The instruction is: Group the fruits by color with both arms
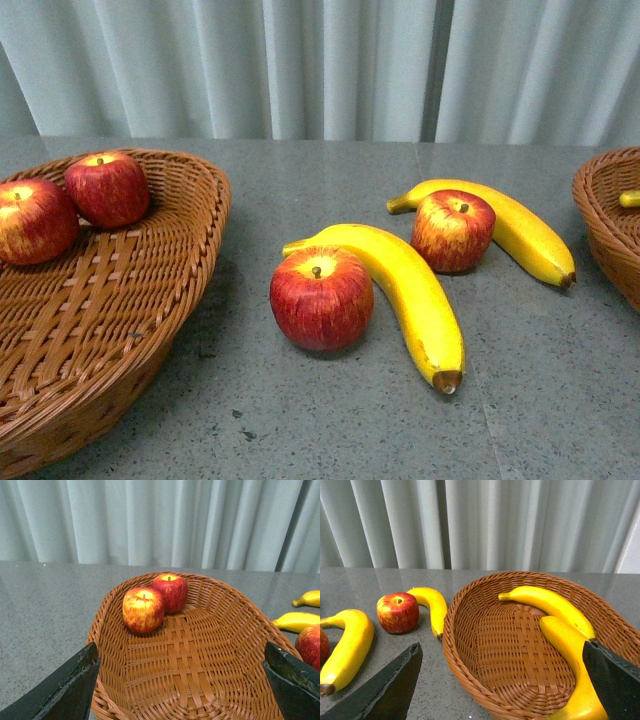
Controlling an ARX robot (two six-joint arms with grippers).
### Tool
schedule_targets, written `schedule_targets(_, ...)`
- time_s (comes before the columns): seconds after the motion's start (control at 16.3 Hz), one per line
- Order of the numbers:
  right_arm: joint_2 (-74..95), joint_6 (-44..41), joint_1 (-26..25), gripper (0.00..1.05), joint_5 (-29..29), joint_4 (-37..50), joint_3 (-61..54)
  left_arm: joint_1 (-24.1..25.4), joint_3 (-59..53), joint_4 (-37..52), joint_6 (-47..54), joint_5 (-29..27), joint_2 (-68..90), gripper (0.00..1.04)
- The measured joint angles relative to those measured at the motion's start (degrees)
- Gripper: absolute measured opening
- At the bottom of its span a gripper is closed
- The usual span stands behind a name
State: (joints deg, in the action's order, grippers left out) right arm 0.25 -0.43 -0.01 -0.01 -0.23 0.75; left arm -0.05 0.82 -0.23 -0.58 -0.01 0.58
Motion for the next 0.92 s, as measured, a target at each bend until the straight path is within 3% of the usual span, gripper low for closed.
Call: schedule_targets(0.92,0.0,0.0,0.0,0.98,0.0,0.0,0.0,0.0,0.0,0.0,0.0,0.0,0.0,0.98)
